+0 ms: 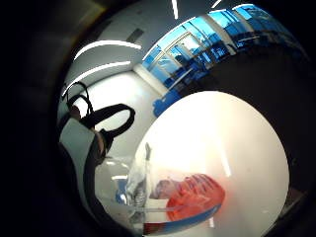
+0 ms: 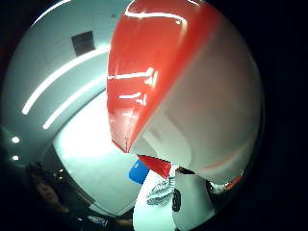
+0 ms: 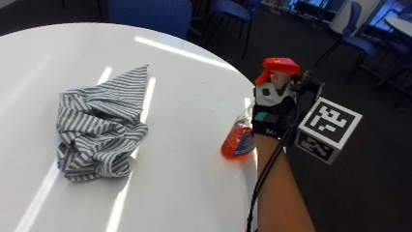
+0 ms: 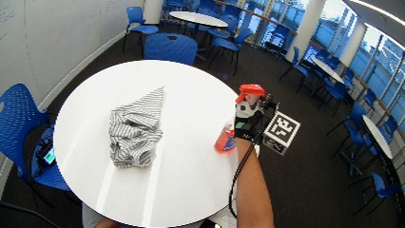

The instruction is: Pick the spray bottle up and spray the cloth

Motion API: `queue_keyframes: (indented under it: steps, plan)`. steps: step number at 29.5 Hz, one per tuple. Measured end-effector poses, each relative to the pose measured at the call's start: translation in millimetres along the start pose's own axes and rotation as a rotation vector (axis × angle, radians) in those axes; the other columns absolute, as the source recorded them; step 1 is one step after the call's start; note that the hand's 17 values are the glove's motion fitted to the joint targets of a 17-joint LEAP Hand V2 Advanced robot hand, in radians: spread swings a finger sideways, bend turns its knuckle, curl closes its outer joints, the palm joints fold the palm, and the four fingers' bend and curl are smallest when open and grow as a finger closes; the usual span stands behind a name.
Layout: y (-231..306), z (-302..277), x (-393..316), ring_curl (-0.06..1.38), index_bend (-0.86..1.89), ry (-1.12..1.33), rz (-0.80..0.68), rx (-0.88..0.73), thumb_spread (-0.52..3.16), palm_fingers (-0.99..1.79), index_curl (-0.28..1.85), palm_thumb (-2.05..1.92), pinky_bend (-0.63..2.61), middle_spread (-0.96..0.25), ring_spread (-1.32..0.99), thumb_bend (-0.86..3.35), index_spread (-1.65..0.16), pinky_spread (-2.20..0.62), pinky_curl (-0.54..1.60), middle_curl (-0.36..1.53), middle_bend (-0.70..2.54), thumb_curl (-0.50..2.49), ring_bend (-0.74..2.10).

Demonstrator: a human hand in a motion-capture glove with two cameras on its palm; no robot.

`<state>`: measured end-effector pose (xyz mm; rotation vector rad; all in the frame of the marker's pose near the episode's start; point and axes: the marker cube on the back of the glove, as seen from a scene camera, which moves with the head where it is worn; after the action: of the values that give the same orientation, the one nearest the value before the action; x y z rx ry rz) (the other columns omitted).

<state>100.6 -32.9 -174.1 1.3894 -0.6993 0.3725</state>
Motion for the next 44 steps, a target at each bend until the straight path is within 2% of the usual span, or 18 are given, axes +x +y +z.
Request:
queue_keyframes:
  steps: [6,22,33,44]
  plan:
    - [13,3,18,0.51,0.3,0.082,-0.072,-0.01,0.38,1.36,0.58,0.93,0.49,-0.23,-0.24,-0.03,-0.32,-0.32,0.41,0.56,0.63,0.72,0.71]
    - [11,36,-87,0.51,0.29,0.527,-0.796,-0.061,0.39,1.35,0.6,0.93,0.48,-0.22,-0.23,-0.03,-0.31,-0.32,0.41,0.57,0.63,0.76,0.71]
    - [37,74,-105,0.51,0.29,0.704,-1.107,-0.104,0.39,1.35,0.62,0.93,0.47,-0.22,-0.23,-0.03,-0.31,-0.31,0.41,0.57,0.64,0.78,0.7]
    - [49,98,-107,0.51,0.28,0.919,-1.488,-0.137,0.39,1.35,0.63,0.92,0.46,-0.22,-0.24,-0.03,-0.31,-0.31,0.41,0.57,0.65,0.8,0.7]
